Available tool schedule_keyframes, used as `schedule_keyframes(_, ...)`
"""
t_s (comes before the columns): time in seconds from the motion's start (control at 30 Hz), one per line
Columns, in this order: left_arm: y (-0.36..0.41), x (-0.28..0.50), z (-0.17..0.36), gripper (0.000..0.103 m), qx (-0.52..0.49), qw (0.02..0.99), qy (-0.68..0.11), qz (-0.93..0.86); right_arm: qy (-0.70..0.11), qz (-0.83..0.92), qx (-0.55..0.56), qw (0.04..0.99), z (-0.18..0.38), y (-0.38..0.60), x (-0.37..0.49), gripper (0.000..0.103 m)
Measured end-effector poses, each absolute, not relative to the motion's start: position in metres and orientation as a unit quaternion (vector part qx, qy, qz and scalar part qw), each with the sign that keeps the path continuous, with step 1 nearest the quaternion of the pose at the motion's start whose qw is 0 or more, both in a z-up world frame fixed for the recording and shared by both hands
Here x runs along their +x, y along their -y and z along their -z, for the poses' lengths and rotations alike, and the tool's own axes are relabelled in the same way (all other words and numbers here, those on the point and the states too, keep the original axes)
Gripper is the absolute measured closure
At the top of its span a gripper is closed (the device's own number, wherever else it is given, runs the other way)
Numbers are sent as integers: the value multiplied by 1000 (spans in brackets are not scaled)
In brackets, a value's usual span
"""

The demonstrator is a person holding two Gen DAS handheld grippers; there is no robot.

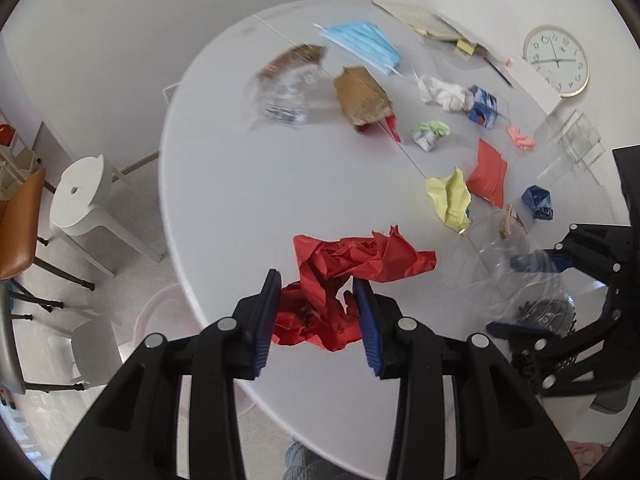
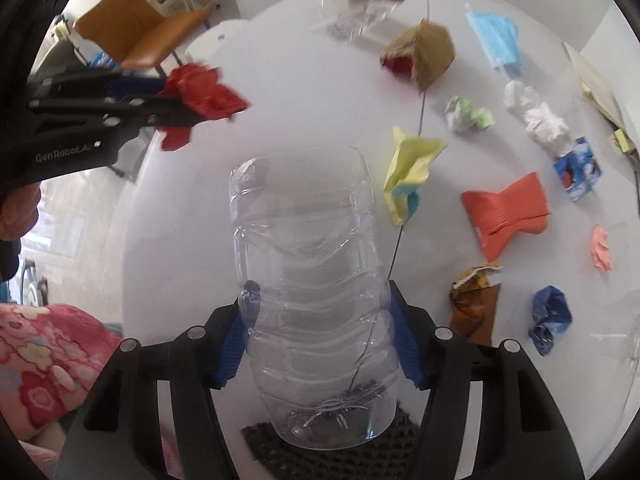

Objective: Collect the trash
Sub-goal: 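Drop the red paper into the white wastebasket with the left gripper while the right drops the bottle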

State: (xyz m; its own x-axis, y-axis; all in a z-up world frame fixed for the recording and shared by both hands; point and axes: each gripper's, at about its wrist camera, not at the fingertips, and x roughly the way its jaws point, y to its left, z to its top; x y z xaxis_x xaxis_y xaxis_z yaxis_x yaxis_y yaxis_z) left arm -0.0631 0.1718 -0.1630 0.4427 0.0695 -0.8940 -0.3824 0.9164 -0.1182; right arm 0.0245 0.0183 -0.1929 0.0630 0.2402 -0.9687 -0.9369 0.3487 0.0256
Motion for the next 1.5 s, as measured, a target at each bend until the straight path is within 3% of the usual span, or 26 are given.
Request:
schedule_keyframes(0.17, -207, -113, 162, 64, -169, 825, -511, -174, -502, -474, -297, 659, 153, -31, 8, 40)
schedule_keyframes(0.33, -241, -159, 199, 62, -187, 792, -544, -203, -502, -507, -265, 649, 137, -59, -21, 40)
schedule_keyframes(0.47, -260, -181, 227, 47, -218, 768, -561, -219, -503, -522, -274, 632, 140, -90, -44, 40)
schedule_keyframes(0.6, -271, -201, 222, 28, -242, 773, -535, -240, -500, -536, -288, 616, 145, -120, -65, 40)
schedule_keyframes(0.8, -278, -223, 197, 21, -242, 781, -511, -267, -494, -560, -300, 593, 150, -160, -91, 39)
schedule_keyframes(0.9, -283, -242, 184, 12, -251, 778, -498, -290, -488, -570, -310, 584, 154, -179, -102, 39)
schedule_keyframes(1.03, -287, -264, 170, 10, -246, 775, -490, -316, -483, -575, -325, 575, 167, -208, -114, 39)
schedule_keyframes(1.1, -287, -272, 165, 8, -233, 771, -492, -330, -485, -575, -332, 569, 174, -218, -118, 34)
schedule_keyframes(1.17, -288, -278, 162, 8, -223, 768, -495, -339, -489, -576, -330, 566, 180, -226, -122, 22)
schedule_keyframes(1.27, -289, -284, 157, 8, -222, 767, -495, -343, -500, -583, -305, 563, 177, -229, -123, 15)
schedule_keyframes(1.5, -283, -279, 141, 8, -206, 778, -496, -326, -494, -552, -258, 621, 141, -201, -97, 11)
